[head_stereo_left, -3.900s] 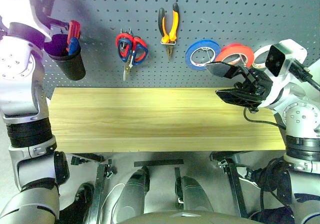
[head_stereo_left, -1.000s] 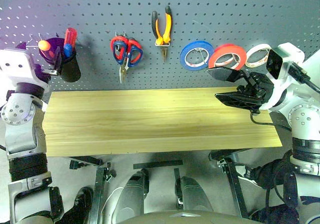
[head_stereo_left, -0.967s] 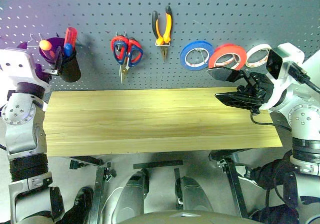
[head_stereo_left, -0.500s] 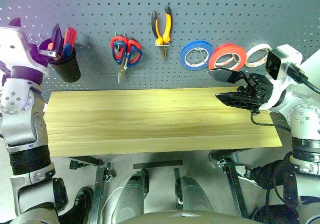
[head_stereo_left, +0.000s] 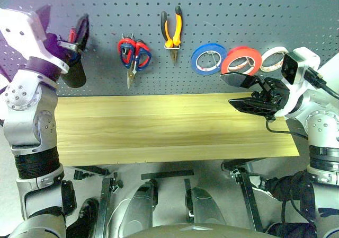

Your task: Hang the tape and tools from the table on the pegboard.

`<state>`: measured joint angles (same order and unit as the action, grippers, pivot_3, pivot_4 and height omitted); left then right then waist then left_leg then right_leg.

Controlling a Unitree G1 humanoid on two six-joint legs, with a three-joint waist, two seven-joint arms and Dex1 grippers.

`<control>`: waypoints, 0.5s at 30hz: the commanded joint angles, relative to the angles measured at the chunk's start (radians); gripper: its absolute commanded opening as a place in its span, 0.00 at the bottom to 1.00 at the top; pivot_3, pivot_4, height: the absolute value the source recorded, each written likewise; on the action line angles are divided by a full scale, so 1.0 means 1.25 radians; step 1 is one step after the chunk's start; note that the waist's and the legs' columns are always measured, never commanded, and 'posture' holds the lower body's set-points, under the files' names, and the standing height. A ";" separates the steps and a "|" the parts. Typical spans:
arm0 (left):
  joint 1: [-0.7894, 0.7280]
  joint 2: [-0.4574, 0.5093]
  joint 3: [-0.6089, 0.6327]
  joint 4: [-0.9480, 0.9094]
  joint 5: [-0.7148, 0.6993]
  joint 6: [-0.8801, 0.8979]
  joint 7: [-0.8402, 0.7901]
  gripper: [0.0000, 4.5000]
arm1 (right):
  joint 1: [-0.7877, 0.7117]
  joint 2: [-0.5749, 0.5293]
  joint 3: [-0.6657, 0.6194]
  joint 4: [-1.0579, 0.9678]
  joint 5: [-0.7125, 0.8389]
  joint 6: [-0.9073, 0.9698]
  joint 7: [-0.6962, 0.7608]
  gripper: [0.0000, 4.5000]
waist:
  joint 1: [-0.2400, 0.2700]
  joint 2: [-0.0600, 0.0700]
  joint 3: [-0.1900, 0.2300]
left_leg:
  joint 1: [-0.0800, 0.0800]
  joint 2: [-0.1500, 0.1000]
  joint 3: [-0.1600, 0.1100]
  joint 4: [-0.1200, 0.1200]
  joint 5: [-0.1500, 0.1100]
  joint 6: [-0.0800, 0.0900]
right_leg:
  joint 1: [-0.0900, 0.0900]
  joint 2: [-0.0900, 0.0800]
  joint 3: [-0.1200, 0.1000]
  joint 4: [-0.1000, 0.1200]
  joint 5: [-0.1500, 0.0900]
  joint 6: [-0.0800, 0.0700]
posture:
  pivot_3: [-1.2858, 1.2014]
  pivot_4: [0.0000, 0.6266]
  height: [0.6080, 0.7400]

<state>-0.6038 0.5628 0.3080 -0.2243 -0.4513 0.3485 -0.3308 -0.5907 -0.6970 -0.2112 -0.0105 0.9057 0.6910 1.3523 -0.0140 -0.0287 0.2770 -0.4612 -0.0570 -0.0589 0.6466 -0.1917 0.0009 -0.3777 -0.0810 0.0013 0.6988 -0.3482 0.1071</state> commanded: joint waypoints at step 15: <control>0.141 -0.023 -0.170 -0.009 -0.080 0.074 -0.254 0.99 | 0.037 -0.038 -0.032 -0.027 -0.006 -0.026 -0.014 1.00 | -0.002 0.007 -0.005 | 0.000 0.000 0.000 0.000 0.000 0.000 | 0.001 0.000 0.000 -0.002 0.000 0.000 | 0.48 0.31 1.00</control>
<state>-0.4548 0.5395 0.1246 -0.2343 -0.5311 0.4254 -0.6007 -0.5473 -0.7290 -0.2176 -0.0142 0.8944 0.6733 1.3334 -0.0169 -0.0194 0.2704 -0.4603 -0.0572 -0.0590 0.6463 -0.1916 0.0007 -0.3746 -0.0812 0.0013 0.6954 -0.3482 0.1070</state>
